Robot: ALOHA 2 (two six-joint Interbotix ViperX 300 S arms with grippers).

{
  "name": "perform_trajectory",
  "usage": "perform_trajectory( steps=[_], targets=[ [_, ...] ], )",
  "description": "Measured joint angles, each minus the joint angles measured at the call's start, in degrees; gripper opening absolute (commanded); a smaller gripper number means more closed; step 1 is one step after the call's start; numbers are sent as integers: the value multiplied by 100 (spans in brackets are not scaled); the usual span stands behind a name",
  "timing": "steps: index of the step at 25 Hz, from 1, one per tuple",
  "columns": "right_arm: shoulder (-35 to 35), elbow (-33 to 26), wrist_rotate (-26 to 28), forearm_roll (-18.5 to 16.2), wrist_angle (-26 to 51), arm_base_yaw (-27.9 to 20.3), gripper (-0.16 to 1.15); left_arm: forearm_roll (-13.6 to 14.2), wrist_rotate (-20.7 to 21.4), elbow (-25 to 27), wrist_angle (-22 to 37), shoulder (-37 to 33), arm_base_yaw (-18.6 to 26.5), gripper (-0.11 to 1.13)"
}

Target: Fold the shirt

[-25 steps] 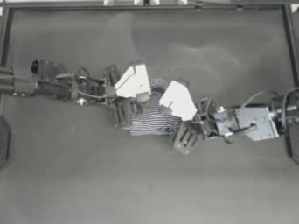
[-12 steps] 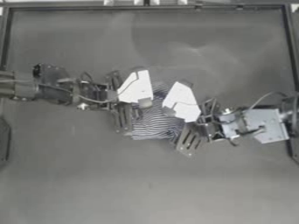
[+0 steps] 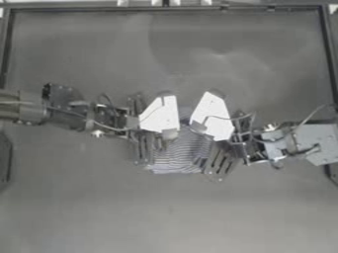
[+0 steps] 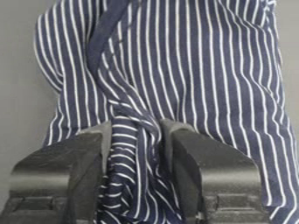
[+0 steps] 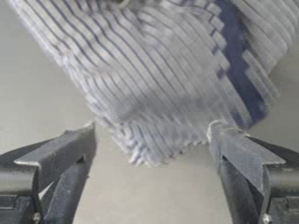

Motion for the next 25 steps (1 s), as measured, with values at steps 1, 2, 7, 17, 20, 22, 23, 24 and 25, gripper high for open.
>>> perform_trajectory(
  steps=[1, 2, 7, 17, 20, 22, 23, 24, 25],
  targets=[
    [-26, 9, 0, 0, 9, 9, 101, 0, -9, -18, 35, 0, -18, 78],
    [-53, 18, 0, -9, 18, 35, 101, 0, -9, -35, 70, 0, -26, 78],
    [-272, 70, 0, -35, 18, 53, 101, 35, 35, -88, 237, -70, -9, 78],
    [-404, 167, 281, -598, -229, -176, 101, 237, 35, -141, 360, -624, 70, 78],
    [-413, 316, 562, -861, -466, -299, 101, 237, 9, -53, 334, -817, 35, 78],
    [-404, 396, 791, -1063, -642, -413, 101, 237, 0, 18, 290, -905, -9, 78],
    [-413, 439, 914, -1178, -756, -475, 101, 220, 0, 62, 264, -940, -26, 78],
    [-404, 475, 1037, -1301, -870, -527, 101, 202, -9, 105, 220, -949, -62, 77],
    [-396, 492, 1151, -1433, -967, -580, 101, 176, -9, 149, 185, -949, -88, 77]
  ],
)
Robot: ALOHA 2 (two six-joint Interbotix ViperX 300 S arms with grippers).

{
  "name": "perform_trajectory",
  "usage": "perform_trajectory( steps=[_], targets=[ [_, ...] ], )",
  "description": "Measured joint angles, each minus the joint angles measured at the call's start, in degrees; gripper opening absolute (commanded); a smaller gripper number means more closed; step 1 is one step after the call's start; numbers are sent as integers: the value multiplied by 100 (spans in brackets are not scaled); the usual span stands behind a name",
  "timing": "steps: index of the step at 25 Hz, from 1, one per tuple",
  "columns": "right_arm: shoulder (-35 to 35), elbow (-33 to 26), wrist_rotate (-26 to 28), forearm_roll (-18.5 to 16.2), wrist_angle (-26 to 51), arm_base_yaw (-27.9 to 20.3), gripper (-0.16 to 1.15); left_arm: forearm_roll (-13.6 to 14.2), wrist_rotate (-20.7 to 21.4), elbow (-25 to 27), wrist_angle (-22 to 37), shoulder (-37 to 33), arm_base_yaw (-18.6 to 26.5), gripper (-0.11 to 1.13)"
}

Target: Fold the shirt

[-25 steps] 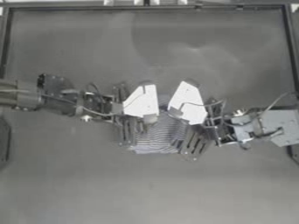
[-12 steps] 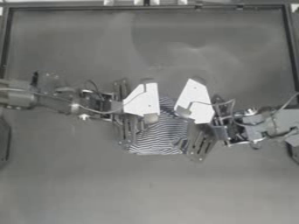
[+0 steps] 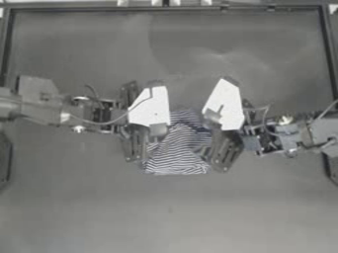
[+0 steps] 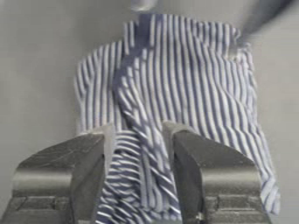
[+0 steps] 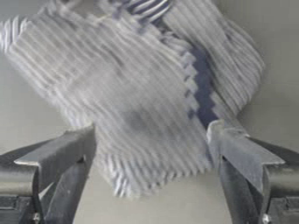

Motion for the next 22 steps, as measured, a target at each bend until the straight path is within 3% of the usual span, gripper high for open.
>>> perform_trajectory(
  steps=[4, 8, 22],
  targets=[
    [167, 18, 360, -457, -141, -123, 101, -53, 9, 123, -149, 0, -132, 72],
    [316, 18, 624, -686, -158, -167, 101, -88, 0, 255, -316, 0, -237, 72],
    [844, -18, 747, -817, -141, -211, 101, -176, 0, 439, -694, 571, -272, 72]
  ],
)
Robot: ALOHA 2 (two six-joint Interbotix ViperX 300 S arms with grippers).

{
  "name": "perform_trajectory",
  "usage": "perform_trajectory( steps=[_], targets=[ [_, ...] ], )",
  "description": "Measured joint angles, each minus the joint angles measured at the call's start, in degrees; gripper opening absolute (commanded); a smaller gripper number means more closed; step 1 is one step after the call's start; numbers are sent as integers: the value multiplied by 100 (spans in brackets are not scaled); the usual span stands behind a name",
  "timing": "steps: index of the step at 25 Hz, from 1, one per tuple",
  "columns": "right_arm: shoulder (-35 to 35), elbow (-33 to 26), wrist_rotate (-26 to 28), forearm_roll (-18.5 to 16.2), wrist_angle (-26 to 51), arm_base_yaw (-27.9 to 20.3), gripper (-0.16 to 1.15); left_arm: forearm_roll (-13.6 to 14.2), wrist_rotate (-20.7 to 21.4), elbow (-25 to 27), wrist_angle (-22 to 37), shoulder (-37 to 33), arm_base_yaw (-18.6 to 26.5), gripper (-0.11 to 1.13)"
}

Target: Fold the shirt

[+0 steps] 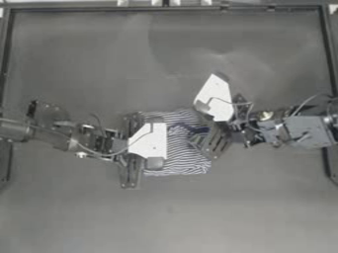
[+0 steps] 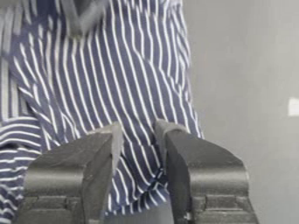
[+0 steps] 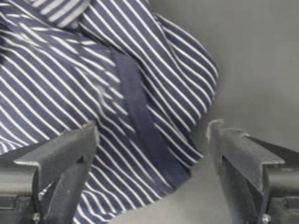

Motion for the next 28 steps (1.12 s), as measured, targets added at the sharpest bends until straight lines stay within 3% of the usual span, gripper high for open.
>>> perform_trajectory(
  steps=[12, 28],
  targets=[
    [9, -132, -132, 0, 88, 0, 101, 62, 26, 26, 35, 26, 62, 70],
    [-1459, 167, -167, -149, 70, 264, 101, 272, 35, 18, 9, -1107, 387, 71]
  ],
)
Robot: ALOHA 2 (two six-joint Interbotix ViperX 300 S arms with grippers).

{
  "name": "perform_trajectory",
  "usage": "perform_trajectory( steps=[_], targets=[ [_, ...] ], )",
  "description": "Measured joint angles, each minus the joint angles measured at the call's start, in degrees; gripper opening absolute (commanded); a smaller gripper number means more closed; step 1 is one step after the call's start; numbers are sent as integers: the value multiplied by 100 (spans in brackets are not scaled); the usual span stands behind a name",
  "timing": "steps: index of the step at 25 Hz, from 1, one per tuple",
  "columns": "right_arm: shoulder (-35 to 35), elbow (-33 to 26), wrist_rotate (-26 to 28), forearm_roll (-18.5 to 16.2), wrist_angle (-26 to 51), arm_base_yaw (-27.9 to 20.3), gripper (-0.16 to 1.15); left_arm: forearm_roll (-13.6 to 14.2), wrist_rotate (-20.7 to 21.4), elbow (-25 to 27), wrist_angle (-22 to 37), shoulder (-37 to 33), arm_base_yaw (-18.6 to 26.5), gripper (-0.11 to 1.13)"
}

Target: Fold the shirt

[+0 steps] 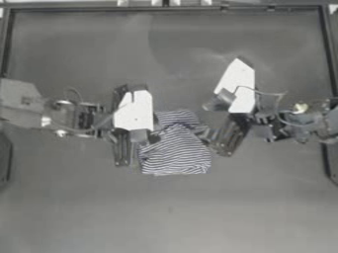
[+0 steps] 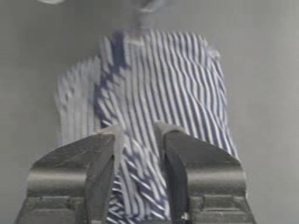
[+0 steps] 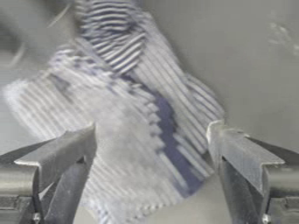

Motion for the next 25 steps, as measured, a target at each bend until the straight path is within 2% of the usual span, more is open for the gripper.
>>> perform_trajectory(
  steps=[3, 8, 11, 25],
  targets=[
    [-79, 114, 9, -114, -281, 88, 101, 0, 0, 114, -202, -9, 53, 71],
    [-88, 316, 97, -316, -1072, 141, 101, -9, -18, 483, -1187, 0, 158, 72],
    [-88, 352, 88, -360, -1327, 141, 101, -62, -18, 650, -1538, 123, 246, 72],
    [-413, 360, 88, -466, -1222, 141, 101, -79, -26, 817, -1723, 993, 501, 72]
  ],
)
